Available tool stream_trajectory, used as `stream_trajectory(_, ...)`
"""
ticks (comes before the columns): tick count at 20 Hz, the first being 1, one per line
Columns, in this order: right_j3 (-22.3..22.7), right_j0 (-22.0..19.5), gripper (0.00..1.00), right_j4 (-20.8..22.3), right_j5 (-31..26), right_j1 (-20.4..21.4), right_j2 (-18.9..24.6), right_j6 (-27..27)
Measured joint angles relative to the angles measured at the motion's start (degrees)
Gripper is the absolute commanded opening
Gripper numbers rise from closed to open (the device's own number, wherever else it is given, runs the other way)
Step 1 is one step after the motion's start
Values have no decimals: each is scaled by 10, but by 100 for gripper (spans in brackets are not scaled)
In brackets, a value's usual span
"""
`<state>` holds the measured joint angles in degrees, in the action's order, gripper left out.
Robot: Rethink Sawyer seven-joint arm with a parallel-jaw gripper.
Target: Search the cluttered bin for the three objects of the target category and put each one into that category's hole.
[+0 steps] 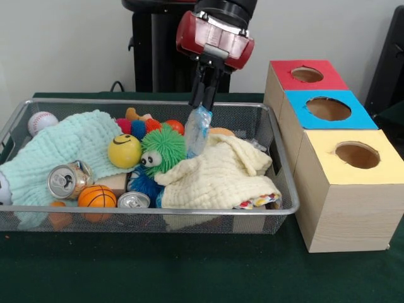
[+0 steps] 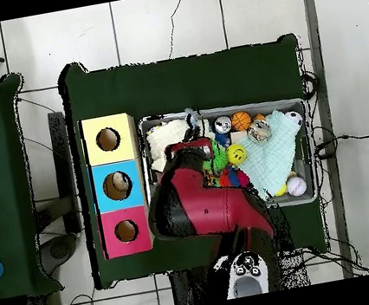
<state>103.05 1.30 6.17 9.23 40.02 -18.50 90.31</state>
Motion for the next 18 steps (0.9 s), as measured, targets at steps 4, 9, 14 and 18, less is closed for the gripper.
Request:
stream_trajectory(4, 22, 0, 0, -16, -112, 27, 4, 0)
stream_trajectory(9, 48, 0, 0, -32, -210, 53, 19, 0)
stream_trajectory(14, 77, 1, 0, -57, -246, 75, 39, 0)
stream_trajectory(18, 94, 14, 0, -77, -246, 89, 44, 0)
